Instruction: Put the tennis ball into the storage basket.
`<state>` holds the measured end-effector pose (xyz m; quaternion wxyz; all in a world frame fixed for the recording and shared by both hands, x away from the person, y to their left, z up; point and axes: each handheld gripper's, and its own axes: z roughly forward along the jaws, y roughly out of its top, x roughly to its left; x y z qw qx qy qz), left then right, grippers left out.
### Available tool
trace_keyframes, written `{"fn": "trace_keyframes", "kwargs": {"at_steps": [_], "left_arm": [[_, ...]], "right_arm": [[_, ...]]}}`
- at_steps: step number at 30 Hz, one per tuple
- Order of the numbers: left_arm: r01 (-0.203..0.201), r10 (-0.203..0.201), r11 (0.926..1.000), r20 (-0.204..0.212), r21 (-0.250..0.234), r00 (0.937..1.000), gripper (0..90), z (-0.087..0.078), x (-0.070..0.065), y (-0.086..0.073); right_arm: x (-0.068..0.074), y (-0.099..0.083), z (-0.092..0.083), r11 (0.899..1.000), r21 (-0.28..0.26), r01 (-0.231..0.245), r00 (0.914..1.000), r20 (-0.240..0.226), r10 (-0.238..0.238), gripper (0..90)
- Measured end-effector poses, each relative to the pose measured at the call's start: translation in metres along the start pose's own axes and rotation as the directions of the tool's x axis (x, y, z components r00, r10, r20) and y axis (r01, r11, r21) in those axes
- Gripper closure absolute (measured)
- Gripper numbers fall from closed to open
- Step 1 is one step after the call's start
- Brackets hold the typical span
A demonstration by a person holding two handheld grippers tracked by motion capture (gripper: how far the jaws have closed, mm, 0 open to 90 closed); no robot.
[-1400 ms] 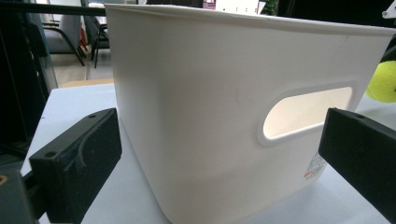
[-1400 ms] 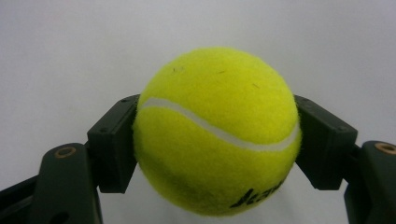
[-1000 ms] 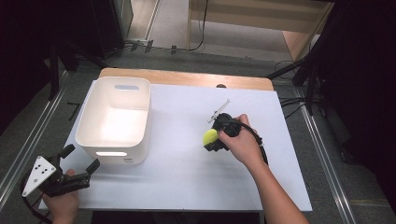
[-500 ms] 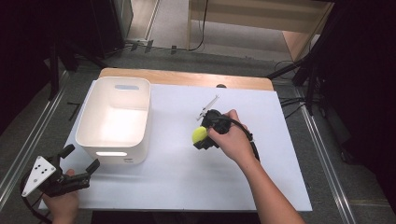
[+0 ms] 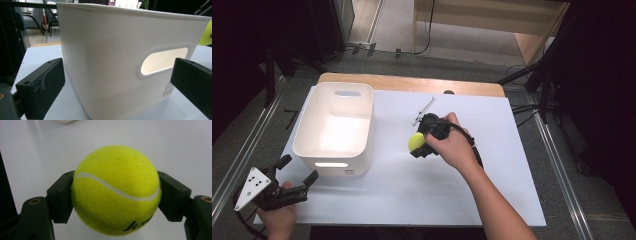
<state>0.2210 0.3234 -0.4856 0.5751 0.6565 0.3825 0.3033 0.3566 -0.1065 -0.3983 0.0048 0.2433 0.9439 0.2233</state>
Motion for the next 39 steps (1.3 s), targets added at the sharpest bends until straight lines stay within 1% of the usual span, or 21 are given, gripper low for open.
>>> {"fn": "trace_keyframes", "kwargs": {"at_steps": [1,3,4,5,6,10,19,20,23,25,26,27,29,30,31,32,33,37,38,39], "left_arm": [[0.0,0.0,1.0,-0.001,0.001,1.0,0.0,0.0,0.0,0.0],[0.001,-0.001,1.0,-0.003,0.001,1.0,0.0,0.0,-0.001,0.0],[0.0,0.0,1.0,-0.004,0.002,1.0,0.0,0.0,-0.001,0.0],[0.0,0.0,1.0,-0.004,0.002,1.0,0.0,0.0,-0.001,0.0],[0.0,0.0,1.0,-0.005,0.002,1.0,0.0,0.0,-0.001,0.0],[-0.004,0.004,1.0,-0.001,0.003,1.0,0.0,0.001,-0.001,0.0],[-0.007,0.007,1.0,-0.001,0.006,1.0,0.0,0.001,-0.002,0.0],[-0.007,0.007,1.0,0.0,0.006,1.0,0.0,0.001,-0.002,0.0],[-0.006,0.006,1.0,0.001,0.006,1.0,0.0,0.001,-0.001,0.0],[-0.006,0.006,1.0,0.001,0.006,1.0,0.0,0.001,-0.001,0.0],[-0.006,0.006,1.0,0.001,0.007,1.0,0.0,0.001,-0.001,0.0],[-0.007,0.007,1.0,0.001,0.006,1.0,0.0,0.001,-0.001,0.0],[-0.006,0.006,1.0,0.002,0.006,1.0,0.0,0.001,-0.001,0.0],[-0.006,0.006,0.9999,0.001,0.008,1.0,0.0,0.001,-0.001,0.0],[-0.006,0.006,0.9999,0.001,0.008,1.0,0.0,0.002,-0.001,0.0],[-0.007,0.007,0.9999,0.0,0.008,1.0,0.0,0.002,-0.002,0.0],[-0.005,0.005,0.9999,-0.001,0.008,1.0,0.0,0.002,-0.002,0.0],[-0.006,0.006,0.9999,-0.003,0.009,1.0,0.0,0.002,-0.002,0.0],[-0.007,0.007,0.9999,-0.004,0.01,1.0,0.0,0.002,-0.002,0.0],[-0.006,0.006,0.9999,-0.002,0.011,1.0,0.0,0.002,-0.002,0.0]], "right_arm": [[0.0,0.001,-0.001,1.0,-0.005,0.01,0.9999,-0.006,-0.01,23.7],[0.001,0.004,-0.002,1.0,-0.012,0.005,0.9999,-0.013,-0.005,23.7],[0.0,0.005,-0.003,1.0,-0.009,0.02,0.9998,-0.009,-0.02,23.7],[0.001,0.006,-0.004,1.0,-0.011,0.002,0.9999,-0.016,-0.002,23.7],[0.0,0.007,-0.004,1.0,-0.017,0.013,0.9998,-0.017,-0.013,23.6],[0.001,0.011,-0.009,1.0,-0.02,0.013,0.9998,-0.012,-0.013,23.7],[0.006,0.022,-0.011,0.999,-0.027,0.026,0.9995,-0.019,-0.026,23.7],[0.006,0.023,-0.011,0.999,-0.027,0.03,0.9995,-0.013,-0.03,23.7],[0.008,0.028,-0.011,0.998,-0.037,0.044,0.9987,-0.021,-0.045,23.7],[0.01,0.031,-0.011,0.999,-0.034,0.037,0.9991,-0.019,-0.038,23.7],[0.009,0.032,-0.011,0.998,-0.037,0.053,0.9983,-0.021,-0.054,23.7],[0.01,0.034,-0.011,0.998,-0.036,0.046,0.9987,-0.021,-0.046,23.7],[0.011,0.036,-0.01,0.998,-0.037,0.053,0.9983,-0.022,-0.054,23.7],[0.012,0.037,-0.01,0.998,-0.037,0.047,0.9986,-0.023,-0.048,23.7],[0.011,0.038,-0.01,0.997,-0.044,0.061,0.9978,-0.024,-0.062,23.7],[0.012,0.039,-0.011,0.998,-0.04,0.054,0.9981,-0.027,-0.055,23.7],[0.012,0.041,-0.011,0.997,-0.041,0.064,0.9975,-0.028,-0.065,23.7],[0.014,0.046,-0.013,0.997,-0.048,0.064,0.9974,-0.03,-0.065,23.7],[0.014,0.048,-0.013,0.996,-0.054,0.075,0.9966,-0.031,-0.077,23.7],[0.015,0.049,-0.013,0.996,-0.054,0.07,0.997,-0.03,-0.071,23.7]]}}
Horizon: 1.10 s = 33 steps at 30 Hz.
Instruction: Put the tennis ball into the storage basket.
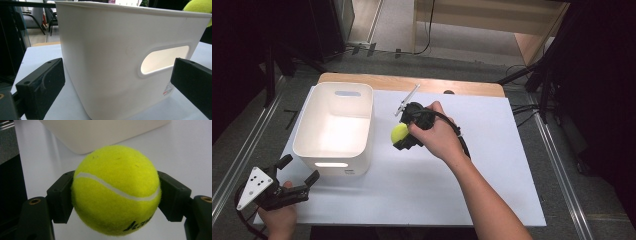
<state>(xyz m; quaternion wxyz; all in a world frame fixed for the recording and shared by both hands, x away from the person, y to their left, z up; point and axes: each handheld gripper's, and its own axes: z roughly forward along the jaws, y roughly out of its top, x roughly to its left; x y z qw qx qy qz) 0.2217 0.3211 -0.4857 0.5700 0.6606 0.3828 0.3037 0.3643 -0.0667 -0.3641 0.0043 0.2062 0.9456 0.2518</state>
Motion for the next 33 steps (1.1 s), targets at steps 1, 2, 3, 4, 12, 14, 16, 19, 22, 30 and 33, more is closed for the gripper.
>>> {"fn": "trace_keyframes", "kwargs": {"at_steps": [1,2,3,4,12,14,16,19,22,30,33], "left_arm": [[0.0,0.0,1.0,0.001,-0.002,1.0,0.0,0.0,0.0,0.0],[0.001,-0.001,1.0,0.001,-0.002,1.0,0.0,0.0,0.0,0.0],[0.002,-0.002,1.0,0.001,-0.003,1.0,0.0,0.0,0.0,0.0],[0.001,-0.001,1.0,0.002,-0.002,1.0,0.0,0.0,0.0,0.0],[-0.001,0.001,1.0,0.004,-0.001,1.0,0.0,0.0,0.0,0.0],[0.0,0.0,1.0,0.005,-0.002,1.0,0.0,0.0,0.0,0.0],[-0.004,0.004,1.0,0.006,-0.001,1.0,0.0,0.0,0.0,0.0],[-0.004,0.004,1.0,0.006,-0.001,1.0,0.0,0.0,0.0,0.0],[-0.004,0.004,1.0,0.007,-0.001,1.0,0.0,0.0,0.0,0.0],[-0.005,0.005,1.0,0.007,0.0,1.0,0.0,0.0,0.0,0.0],[-0.009,0.009,1.0,0.006,0.003,0.9999,0.0,0.0,-0.001,0.0]], "right_arm": [[0.001,0.002,0.0,1.0,-0.003,-0.003,1.0,-0.002,0.003,23.7],[0.001,0.003,0.0,1.0,-0.002,0.01,1.0,-0.002,-0.01,23.7],[0.002,0.005,0.0,1.0,-0.004,0.002,1.0,-0.005,-0.002,23.7],[0.003,0.007,-0.001,1.0,0.002,0.009,1.0,-0.002,-0.009,23.7],[0.006,0.019,-0.003,0.999,-0.016,0.03,0.9995,-0.008,-0.03,23.7],[0.008,0.021,-0.003,0.999,-0.018,0.029,0.9995,-0.009,-0.029,23.7],[0.009,0.024,-0.002,0.999,-0.02,0.043,0.999,-0.011,-0.043,23.7],[0.011,0.028,-0.002,0.999,-0.022,0.039,0.9991,-0.013,-0.04,23.7],[0.012,0.032,-0.003,0.999,-0.027,0.043,0.9989,-0.016,-0.043,23.7],[0.015,0.041,-0.003,0.998,-0.03,0.064,0.9978,-0.018,-0.064,23.7],[0.016,0.044,-0.002,0.997,-0.043,0.07,0.9973,-0.019,-0.07,23.7]]}}
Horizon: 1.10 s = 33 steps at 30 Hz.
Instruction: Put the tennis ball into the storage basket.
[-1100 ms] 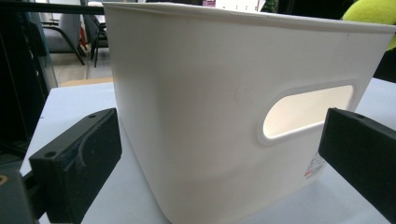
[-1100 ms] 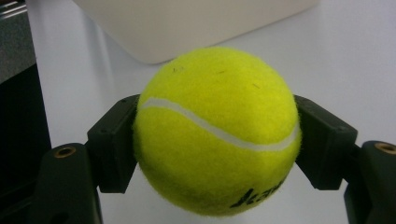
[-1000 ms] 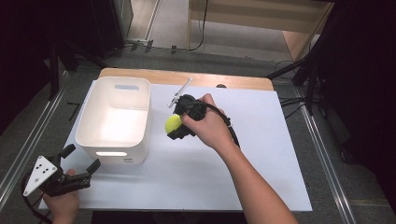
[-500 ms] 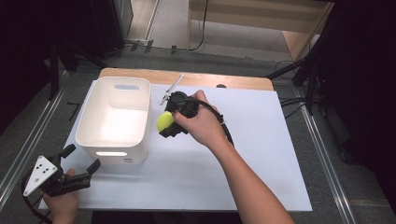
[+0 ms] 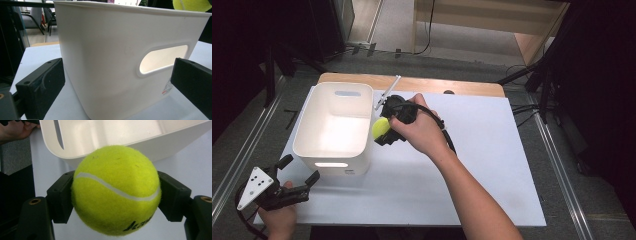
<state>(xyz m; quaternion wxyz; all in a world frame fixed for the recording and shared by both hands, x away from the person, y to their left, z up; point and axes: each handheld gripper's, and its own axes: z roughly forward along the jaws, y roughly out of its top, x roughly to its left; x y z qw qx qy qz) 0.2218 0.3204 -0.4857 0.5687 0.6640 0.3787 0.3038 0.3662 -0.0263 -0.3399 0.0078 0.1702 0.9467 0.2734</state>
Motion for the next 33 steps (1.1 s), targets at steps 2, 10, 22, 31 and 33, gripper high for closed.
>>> {"fn": "trace_keyframes", "kwargs": {"at_steps": [2,10,22,31,33], "left_arm": [[-0.003,0.003,1.0,0.0,0.001,1.0,0.0,0.0,0.0,0.0],[0.0,0.0,1.0,0.001,0.001,1.0,0.0,0.0,0.0,0.0],[0.002,-0.002,1.0,0.001,0.005,1.0,0.0,0.0,0.0,0.0],[0.004,-0.004,1.0,0.003,0.003,1.0,0.0,0.0,0.0,0.0],[0.005,-0.005,1.0,0.004,0.002,1.0,0.0,0.0,0.0,0.0]], "right_arm": [[0.001,0.002,0.0,1.0,0.004,-0.004,1.0,0.003,0.004,23.7],[0.004,0.011,-0.002,1.0,-0.011,0.012,0.9999,-0.001,-0.012,23.7],[0.01,0.025,0.003,0.999,-0.016,0.033,0.9994,-0.008,-0.033,23.7],[0.014,0.034,0.006,0.999,-0.022,0.048,0.9988,-0.013,-0.048,23.7],[0.014,0.036,0.008,0.998,-0.023,0.05,0.9987,-0.012,-0.05,23.7]]}}
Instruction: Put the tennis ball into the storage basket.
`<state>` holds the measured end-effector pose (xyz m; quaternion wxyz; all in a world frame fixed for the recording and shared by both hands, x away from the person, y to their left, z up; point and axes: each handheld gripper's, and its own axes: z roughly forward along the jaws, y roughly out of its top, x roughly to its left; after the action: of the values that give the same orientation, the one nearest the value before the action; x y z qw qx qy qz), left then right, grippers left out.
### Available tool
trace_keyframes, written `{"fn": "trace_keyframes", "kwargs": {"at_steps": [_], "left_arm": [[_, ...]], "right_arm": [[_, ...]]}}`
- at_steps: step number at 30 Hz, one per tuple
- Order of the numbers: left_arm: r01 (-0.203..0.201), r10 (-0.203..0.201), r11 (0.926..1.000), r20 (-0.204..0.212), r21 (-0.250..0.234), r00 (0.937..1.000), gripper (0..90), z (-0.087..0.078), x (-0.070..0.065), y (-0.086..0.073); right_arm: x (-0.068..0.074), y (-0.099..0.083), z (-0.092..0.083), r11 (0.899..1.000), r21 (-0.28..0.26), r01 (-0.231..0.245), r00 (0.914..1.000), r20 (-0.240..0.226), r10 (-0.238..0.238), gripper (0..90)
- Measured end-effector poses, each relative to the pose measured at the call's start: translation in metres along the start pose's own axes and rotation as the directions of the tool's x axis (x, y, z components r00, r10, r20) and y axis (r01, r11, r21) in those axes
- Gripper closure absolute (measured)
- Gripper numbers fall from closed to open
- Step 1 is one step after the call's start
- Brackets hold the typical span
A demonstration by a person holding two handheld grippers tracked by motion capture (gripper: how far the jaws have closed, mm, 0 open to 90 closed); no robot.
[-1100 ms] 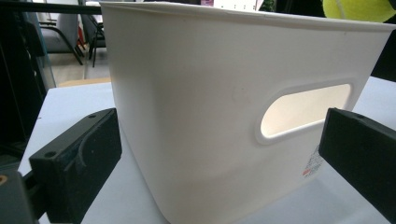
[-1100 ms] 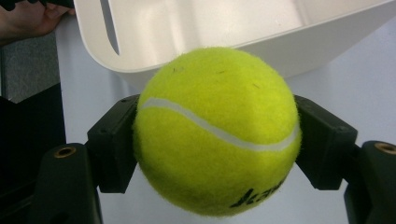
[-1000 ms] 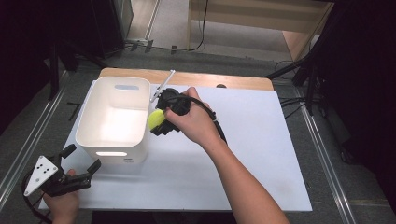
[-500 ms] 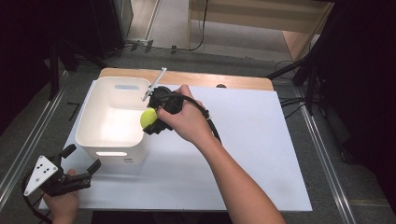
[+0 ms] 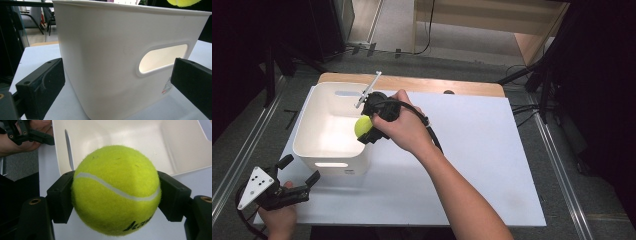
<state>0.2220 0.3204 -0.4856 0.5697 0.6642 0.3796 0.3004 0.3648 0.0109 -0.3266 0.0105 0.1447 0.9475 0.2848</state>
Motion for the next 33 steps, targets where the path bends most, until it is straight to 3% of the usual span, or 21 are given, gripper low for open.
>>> {"fn": "trace_keyframes", "kwargs": {"at_steps": [18,33], "left_arm": [[0.008,-0.008,0.9999,-0.002,-0.007,1.0,0.0,0.0,0.001,0.0],[0.001,-0.001,1.0,0.001,-0.005,1.0,0.0,0.0,0.001,0.0]], "right_arm": [[0.005,0.027,0.025,1.0,0.015,0.027,0.9993,-0.028,-0.026,23.7],[0.006,0.033,0.048,0.997,0.061,0.056,0.9981,-0.028,-0.054,23.7]]}}
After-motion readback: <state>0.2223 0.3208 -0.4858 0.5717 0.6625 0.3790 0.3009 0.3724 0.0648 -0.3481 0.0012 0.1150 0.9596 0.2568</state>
